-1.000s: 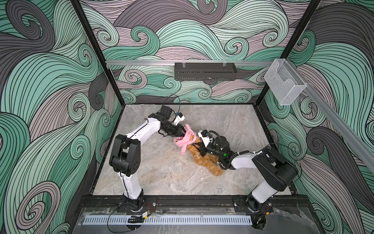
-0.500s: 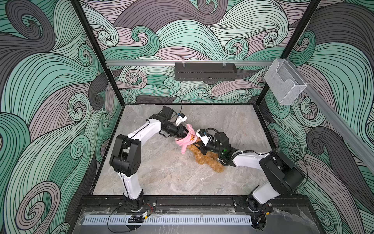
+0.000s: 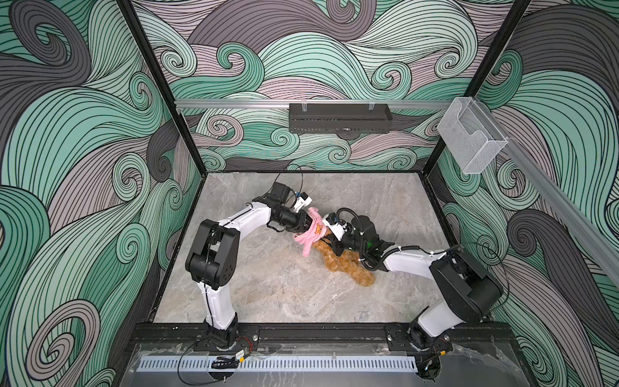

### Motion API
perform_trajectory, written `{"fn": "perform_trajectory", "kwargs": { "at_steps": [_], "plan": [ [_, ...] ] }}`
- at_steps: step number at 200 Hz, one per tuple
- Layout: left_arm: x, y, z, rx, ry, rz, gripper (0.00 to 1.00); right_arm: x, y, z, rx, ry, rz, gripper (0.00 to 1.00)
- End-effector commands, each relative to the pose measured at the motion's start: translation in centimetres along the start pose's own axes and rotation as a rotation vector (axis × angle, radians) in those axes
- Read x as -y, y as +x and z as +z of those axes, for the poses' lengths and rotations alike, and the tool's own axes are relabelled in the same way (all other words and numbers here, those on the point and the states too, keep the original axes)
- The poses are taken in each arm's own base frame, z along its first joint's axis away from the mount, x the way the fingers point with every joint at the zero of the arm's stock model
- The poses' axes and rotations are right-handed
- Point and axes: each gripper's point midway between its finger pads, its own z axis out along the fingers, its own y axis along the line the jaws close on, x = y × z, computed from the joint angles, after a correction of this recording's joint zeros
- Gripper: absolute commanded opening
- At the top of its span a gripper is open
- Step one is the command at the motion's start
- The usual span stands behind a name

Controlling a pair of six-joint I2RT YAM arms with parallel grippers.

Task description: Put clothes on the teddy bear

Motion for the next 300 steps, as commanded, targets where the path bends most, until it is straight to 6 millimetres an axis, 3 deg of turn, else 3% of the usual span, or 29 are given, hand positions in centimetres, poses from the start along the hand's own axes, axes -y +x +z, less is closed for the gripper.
{"fn": "perform_trajectory", "kwargs": {
  "at_steps": [1,9,28,42,59,81,102,130,161,189,258,300],
  "plan": [
    [8.0,2.6,0.5,-0.098,0.282,0.066,0.10,2.2,-6.8,0.2,0.182,0.122,-0.062,0.21],
    [8.3,2.3,0.1,-0.078,0.275,0.086,0.00,2.5,-6.4,0.3,0.164,0.136,-0.043,0.25],
    [7.8,1.2,-1.4,-0.009,0.214,0.121,0.00,2.8,-5.0,-0.1,0.106,0.160,-0.006,0.33],
    [7.1,0.1,-2.7,0.062,0.159,0.155,0.00,2.6,-3.4,-0.7,0.047,0.159,0.038,0.46],
    [6.1,-1.0,-3.8,0.143,0.087,0.203,0.00,2.3,-1.5,-2.2,-0.044,0.163,0.109,0.58],
    [4.5,-1.6,-4.0,0.186,-0.015,0.242,0.00,1.9,0.6,-5.0,-0.146,0.183,0.192,0.66],
    [4.5,-2.1,-4.6,0.248,-0.050,0.288,0.00,1.3,0.5,-8.4,-0.174,0.194,0.250,0.72],
    [5.2,-2.1,-5.3,0.310,-0.069,0.355,0.00,-0.8,-3.8,-11.2,-0.066,0.091,0.370,0.79],
    [5.0,-1.1,-4.7,0.298,-0.091,0.385,0.00,-2.2,-8.6,-10.9,0.002,-0.041,0.601,0.68],
    [4.9,-0.6,-4.1,0.279,-0.096,0.396,0.00,-1.8,-10.2,-8.9,-0.037,-0.081,0.727,0.54],
    [5.2,0.0,-3.6,0.256,-0.107,0.420,0.00,-0.4,-9.7,-5.1,-0.113,-0.059,0.784,0.25],
    [5.3,0.6,-3.7,0.244,-0.114,0.433,0.00,1.1,-7.7,-4.4,-0.145,0.037,0.826,0.06]
  ]
}}
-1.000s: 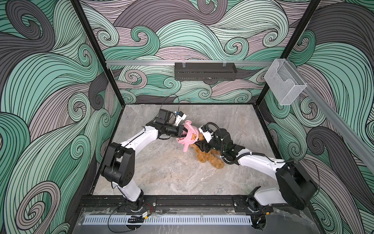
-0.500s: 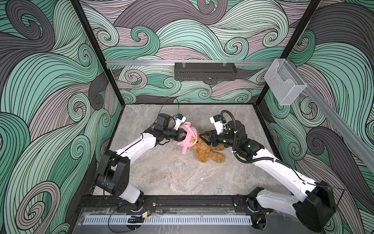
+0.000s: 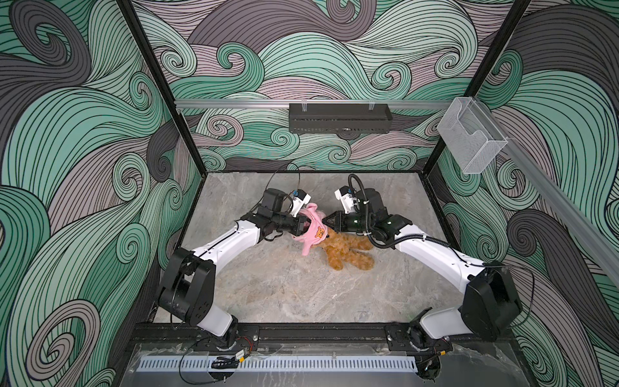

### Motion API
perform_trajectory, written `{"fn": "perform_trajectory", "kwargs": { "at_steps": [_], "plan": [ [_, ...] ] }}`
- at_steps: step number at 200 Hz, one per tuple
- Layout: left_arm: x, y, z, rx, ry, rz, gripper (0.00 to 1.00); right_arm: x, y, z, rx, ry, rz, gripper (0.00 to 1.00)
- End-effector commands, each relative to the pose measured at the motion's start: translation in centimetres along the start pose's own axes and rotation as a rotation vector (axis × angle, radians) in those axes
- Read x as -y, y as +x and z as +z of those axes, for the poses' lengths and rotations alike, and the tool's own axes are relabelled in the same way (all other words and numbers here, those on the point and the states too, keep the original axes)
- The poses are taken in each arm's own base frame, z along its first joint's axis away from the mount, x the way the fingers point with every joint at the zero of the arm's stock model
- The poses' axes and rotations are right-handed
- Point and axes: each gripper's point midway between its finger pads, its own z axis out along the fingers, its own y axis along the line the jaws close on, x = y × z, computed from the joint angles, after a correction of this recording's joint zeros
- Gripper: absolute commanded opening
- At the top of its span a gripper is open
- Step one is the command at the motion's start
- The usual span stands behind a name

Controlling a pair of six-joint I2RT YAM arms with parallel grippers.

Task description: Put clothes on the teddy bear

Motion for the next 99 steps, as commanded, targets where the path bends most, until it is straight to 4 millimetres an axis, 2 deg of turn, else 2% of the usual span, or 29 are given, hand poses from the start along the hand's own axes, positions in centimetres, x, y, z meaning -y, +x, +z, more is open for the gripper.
{"fn": "perform_trajectory", "kwargs": {
  "at_steps": [1,15,52,87,99],
  "plan": [
    [1.6,-0.4,-0.8,0.013,0.016,0.066,0.00,0.8,-0.6,-0.2,0.024,0.058,0.039,0.05],
    [1.7,-0.2,-1.0,0.013,0.013,0.073,0.00,2.5,-0.6,-0.8,0.058,0.127,0.067,0.00],
    [2.1,0.3,-1.6,0.027,0.014,0.091,0.00,7.8,0.1,-2.8,0.156,0.241,0.200,0.00],
    [1.7,0.2,-1.5,0.039,0.004,0.060,0.00,10.4,2.0,-2.8,0.127,0.322,0.210,0.00],
    [1.7,0.0,-1.5,0.051,0.000,0.043,0.00,10.7,2.5,-2.6,0.114,0.327,0.195,0.00]
  ]
}}
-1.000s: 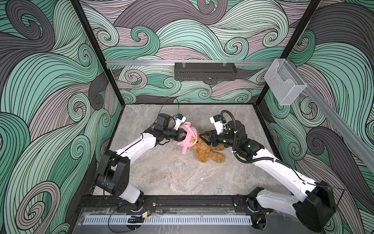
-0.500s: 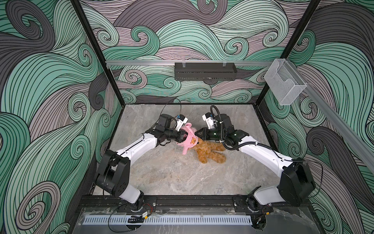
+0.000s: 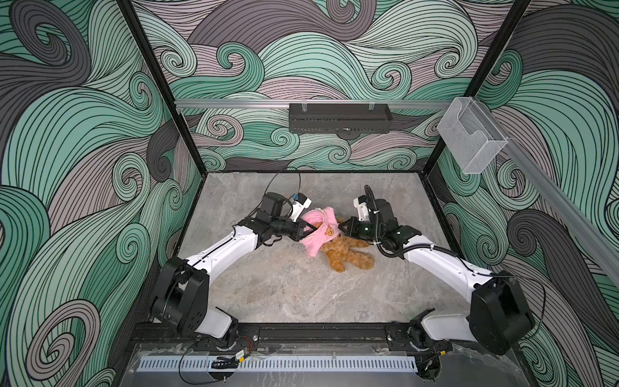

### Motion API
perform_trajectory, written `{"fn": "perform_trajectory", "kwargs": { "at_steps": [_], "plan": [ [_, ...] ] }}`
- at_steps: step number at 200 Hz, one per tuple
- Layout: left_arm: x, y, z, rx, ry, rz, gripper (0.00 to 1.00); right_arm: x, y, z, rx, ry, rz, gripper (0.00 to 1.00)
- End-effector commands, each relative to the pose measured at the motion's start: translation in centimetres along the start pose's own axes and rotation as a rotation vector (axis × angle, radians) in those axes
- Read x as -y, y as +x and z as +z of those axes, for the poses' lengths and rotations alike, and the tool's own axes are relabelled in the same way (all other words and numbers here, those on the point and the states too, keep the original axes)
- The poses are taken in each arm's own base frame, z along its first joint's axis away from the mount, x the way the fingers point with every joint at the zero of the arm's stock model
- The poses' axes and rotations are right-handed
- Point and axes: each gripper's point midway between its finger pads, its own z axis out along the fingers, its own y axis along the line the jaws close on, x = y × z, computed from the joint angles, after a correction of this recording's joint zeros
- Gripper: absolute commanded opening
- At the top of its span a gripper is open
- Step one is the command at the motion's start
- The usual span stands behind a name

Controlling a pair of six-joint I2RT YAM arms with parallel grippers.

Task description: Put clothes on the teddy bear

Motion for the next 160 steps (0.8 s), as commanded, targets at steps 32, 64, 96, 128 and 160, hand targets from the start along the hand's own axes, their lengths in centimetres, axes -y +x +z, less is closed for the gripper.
{"fn": "perform_trajectory", "kwargs": {
  "at_steps": [32,64,96,128,160],
  "plan": [
    [0.2,-2.0,-0.8,0.069,-0.027,-0.033,0.00,0.3,0.6,0.6,0.005,-0.019,-0.096,0.00],
    [-1.3,-2.4,-0.7,0.069,-0.103,-0.119,0.00,-3.1,3.0,0.6,-0.084,-0.172,-0.242,0.00],
    [-2.3,-1.8,0.2,0.045,-0.119,-0.245,0.00,-4.0,2.1,-0.2,-0.046,-0.159,-0.296,0.14],
    [-2.0,-1.4,1.1,0.048,-0.051,-0.378,0.00,-2.7,0.3,-2.7,0.073,-0.014,-0.359,0.33],
    [-2.2,-1.1,1.4,0.061,-0.032,-0.479,0.00,-5.5,2.4,-3.5,0.128,-0.145,-0.357,0.42]
  ]
}}
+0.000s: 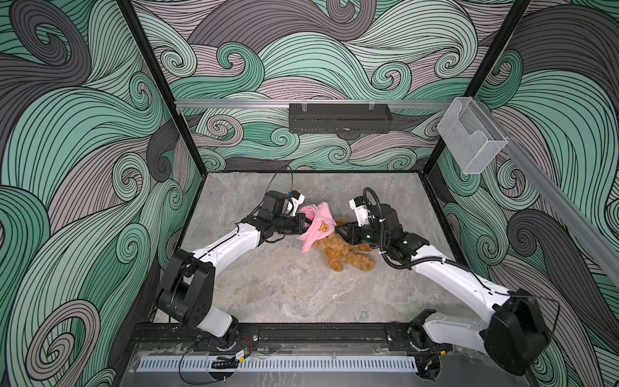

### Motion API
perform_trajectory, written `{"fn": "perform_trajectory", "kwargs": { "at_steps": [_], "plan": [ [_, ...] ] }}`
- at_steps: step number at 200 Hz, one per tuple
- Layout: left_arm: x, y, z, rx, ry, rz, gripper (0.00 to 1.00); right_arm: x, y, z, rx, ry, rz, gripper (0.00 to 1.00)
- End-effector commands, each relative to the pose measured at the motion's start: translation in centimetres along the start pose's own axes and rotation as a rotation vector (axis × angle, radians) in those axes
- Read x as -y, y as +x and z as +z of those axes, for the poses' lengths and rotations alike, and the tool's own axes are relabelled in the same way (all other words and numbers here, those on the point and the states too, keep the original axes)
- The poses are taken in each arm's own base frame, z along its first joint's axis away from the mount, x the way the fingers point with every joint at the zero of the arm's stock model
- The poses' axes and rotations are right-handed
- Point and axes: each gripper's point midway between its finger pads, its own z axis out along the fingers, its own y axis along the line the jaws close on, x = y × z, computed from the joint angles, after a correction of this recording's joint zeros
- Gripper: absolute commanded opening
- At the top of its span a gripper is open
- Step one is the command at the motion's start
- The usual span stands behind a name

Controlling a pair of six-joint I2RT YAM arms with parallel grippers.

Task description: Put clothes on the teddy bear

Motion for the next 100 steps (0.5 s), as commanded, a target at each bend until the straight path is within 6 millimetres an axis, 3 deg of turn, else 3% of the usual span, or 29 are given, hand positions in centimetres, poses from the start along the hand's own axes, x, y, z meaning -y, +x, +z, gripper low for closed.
{"fn": "perform_trajectory", "kwargs": {
  "at_steps": [1,20,47,100],
  "plan": [
    [0.3,-0.1,0.3,0.009,0.040,-0.111,0.00,-1.6,1.2,-0.1,0.042,-0.044,0.001,0.42],
    [0.1,0.2,0.3,0.015,0.035,-0.148,0.00,-3.5,2.2,0.6,0.071,-0.126,0.069,0.41],
    [0.0,0.9,0.5,0.000,0.032,-0.158,0.00,-4.6,2.9,1.9,0.078,-0.152,0.142,0.41],
    [-0.1,1.4,0.7,-0.017,0.021,-0.141,0.00,-4.4,3.0,3.5,0.091,-0.148,0.239,0.32]
  ]
}}
